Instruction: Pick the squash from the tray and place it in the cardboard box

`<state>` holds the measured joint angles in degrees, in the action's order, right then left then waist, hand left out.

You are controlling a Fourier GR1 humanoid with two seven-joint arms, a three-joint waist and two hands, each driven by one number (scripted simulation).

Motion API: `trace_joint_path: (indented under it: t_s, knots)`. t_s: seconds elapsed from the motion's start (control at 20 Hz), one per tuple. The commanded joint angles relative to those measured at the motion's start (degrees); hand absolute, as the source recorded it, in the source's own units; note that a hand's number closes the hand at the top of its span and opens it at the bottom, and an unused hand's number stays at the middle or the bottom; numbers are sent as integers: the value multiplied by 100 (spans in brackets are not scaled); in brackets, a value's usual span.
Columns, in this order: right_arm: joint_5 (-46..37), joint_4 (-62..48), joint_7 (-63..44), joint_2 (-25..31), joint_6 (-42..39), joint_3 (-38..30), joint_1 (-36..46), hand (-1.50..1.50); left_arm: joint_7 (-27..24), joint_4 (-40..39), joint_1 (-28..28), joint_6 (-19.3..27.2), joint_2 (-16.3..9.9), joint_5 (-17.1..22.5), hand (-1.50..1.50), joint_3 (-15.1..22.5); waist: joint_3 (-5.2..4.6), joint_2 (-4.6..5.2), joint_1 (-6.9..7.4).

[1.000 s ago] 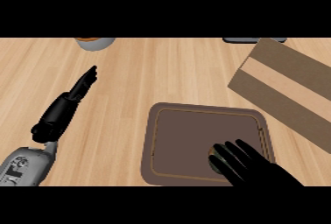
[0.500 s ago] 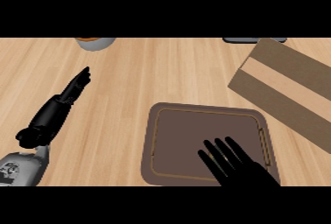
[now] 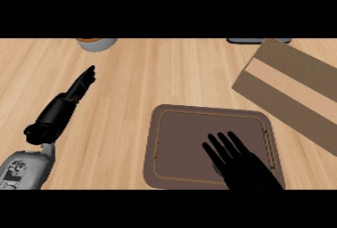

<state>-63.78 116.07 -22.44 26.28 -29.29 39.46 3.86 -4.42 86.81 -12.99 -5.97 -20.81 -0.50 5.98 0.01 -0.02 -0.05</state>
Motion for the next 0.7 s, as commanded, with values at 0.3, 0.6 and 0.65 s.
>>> trace_joint_path:
  t_s: [0.3, 0.6, 0.65]
  knots:
    - [-244, -966, 952, -213, 476, -438, -23, -150, 86, 235, 224, -229, 284, -300, 0, -150, 1, 2, 13]
    - [-795, -1104, 488, -973, 160, -21, -9, -150, 138, -47, -188, -276, 430, -430, 0, -413, -1, 2, -3]
    - [-811, -598, 710, -314, 389, -234, -555, -150, 229, 234, 54, -290, 409, -507, 0, -362, 0, -5, -16]
